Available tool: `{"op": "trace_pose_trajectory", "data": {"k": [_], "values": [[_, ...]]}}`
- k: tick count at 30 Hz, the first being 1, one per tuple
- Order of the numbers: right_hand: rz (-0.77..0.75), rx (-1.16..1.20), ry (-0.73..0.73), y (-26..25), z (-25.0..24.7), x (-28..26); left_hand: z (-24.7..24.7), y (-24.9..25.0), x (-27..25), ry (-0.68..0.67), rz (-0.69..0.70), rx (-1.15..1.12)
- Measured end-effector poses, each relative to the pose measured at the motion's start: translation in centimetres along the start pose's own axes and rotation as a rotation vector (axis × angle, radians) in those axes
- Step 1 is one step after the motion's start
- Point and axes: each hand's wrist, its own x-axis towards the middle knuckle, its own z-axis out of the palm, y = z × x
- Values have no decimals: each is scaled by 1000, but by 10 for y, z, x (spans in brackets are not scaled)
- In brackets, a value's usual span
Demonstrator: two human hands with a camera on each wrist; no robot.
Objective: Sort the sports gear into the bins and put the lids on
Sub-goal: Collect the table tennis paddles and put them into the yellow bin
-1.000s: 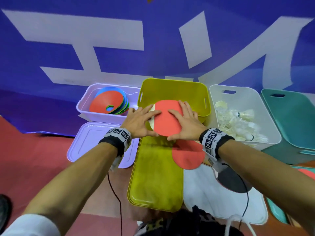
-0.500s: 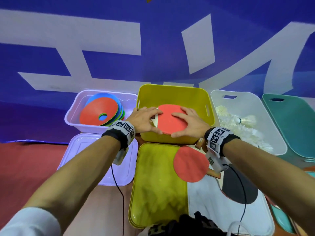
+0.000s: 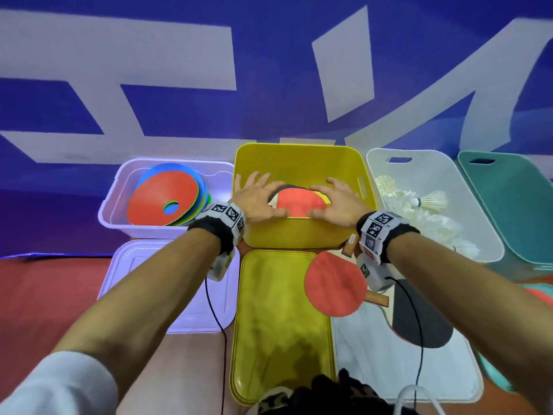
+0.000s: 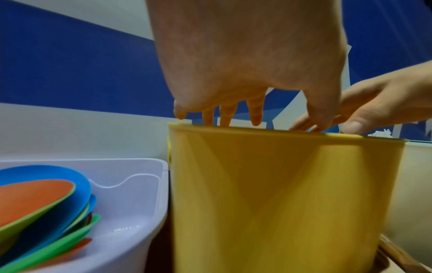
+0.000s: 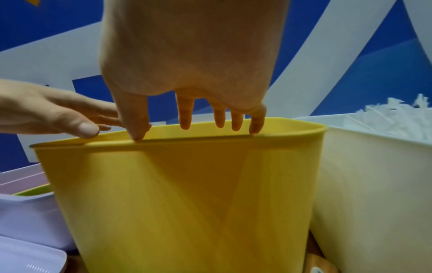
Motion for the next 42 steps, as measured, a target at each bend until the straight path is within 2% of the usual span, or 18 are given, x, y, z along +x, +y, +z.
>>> {"op": "trace_pose_trajectory", "data": {"k": [7, 14, 22, 27, 30, 32, 37, 42], "values": [[-96, -3, 119, 23, 9, -33, 19, 34, -31, 72, -7, -1], [-184, 24, 129, 67, 9, -83, 40, 94, -62, 141, 31, 37], [-249, -15, 104, 126, 29, -137, 97, 148, -89, 18, 72, -26], [-393, -79, 194, 140, 53, -159, 124, 162, -98, -51, 53, -37], [-486, -109, 283, 142, 70, -164, 137, 157, -99, -78, 47, -40], [-525, -97, 291, 141, 82, -165, 145, 150, -100, -97, 31, -54], [-427, -104, 121, 133, 106, -155, 158, 125, -100, -160, -12, -84], [-207, -189, -103, 118, 130, -139, 167, 97, -97, -275, -24, -167]]}}
